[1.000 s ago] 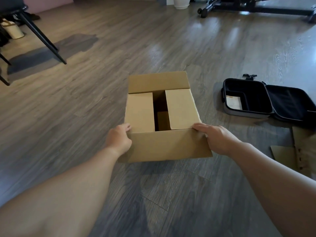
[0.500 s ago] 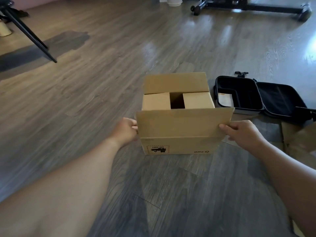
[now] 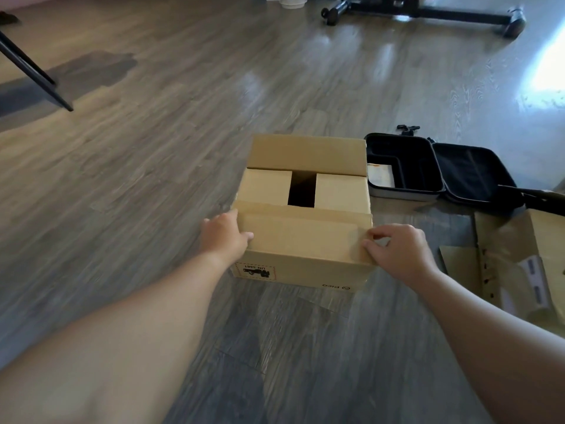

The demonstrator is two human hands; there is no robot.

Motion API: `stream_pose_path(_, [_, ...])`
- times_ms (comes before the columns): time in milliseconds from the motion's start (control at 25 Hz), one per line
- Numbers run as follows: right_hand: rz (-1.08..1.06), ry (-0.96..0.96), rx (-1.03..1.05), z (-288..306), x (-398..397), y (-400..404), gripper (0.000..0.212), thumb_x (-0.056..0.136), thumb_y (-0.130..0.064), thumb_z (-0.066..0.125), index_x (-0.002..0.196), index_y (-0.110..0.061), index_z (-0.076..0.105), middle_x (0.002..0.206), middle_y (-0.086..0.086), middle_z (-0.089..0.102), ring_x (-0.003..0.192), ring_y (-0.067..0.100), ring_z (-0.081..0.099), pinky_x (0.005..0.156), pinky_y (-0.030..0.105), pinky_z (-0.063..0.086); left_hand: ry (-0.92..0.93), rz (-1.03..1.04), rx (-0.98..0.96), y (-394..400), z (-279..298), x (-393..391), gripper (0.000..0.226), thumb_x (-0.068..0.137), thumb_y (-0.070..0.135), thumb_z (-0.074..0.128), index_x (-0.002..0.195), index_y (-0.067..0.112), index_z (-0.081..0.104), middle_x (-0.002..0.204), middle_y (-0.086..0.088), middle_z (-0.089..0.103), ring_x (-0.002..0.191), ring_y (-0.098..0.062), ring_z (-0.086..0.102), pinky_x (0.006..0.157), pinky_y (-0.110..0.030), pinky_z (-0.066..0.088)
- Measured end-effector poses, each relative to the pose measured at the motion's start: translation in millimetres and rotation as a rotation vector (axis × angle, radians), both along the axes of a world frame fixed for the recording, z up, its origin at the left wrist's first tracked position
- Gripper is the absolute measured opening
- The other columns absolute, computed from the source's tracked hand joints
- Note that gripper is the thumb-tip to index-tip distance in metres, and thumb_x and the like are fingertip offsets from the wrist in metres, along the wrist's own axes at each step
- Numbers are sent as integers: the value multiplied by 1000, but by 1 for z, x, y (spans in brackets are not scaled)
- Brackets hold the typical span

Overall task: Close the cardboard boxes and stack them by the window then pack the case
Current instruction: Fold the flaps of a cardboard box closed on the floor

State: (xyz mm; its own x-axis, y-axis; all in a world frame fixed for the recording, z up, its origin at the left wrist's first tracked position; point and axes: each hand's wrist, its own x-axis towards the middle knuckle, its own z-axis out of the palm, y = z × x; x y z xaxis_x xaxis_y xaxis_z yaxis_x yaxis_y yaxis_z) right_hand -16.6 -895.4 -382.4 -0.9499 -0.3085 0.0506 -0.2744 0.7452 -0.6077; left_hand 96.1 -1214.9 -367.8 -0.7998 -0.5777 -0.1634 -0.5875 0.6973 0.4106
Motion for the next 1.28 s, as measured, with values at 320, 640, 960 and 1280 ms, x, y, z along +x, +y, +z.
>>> stream_pose_path(320, [-146, 43, 114, 3, -30, 16, 37, 93, -38, 60, 123, -17, 66, 111, 4, 68, 101, 25, 63, 84, 38, 53, 54, -207, 77, 9, -7, 5, 73, 84, 30, 79, 148, 17, 47, 144, 4, 44, 126, -18, 47, 105, -31, 36])
stream_pose_path(640, [-454, -64, -9, 13, -59, 59, 78, 90, -29, 64, 154, -5, 25, 125, 19, 60, 115, 36, 58, 86, 36, 47, -37, -418, 163, 33, -8, -6, 78, 81, 31, 82, 149, 24, 46, 137, 10, 42, 121, -13, 46, 106, -27, 34])
stream_pose_path(960, [-360, 123, -228, 17, -40, 67, 66, 84, -25, 71, 143, -21, 42, 109, -8, 67, 96, 6, 63, 80, 16, 50, -150, -532, -34, 69, -1, -33, 27, 98, 21, 56, 120, 6, 52, 133, -12, 43, 113, -31, 55, 89, -32, 43])
stream_pose_path(1280, [-159, -46, 155, -11, -6, 88, 60, 93, -38, 59, 149, -20, 47, 158, -4, 36, 133, 26, 48, 107, 42, 45, 68, -251, -39, 88, -9, -48, 47, 84, 27, 74, 122, 14, 50, 110, -8, 61, 87, -22, 51, 72, -31, 40])
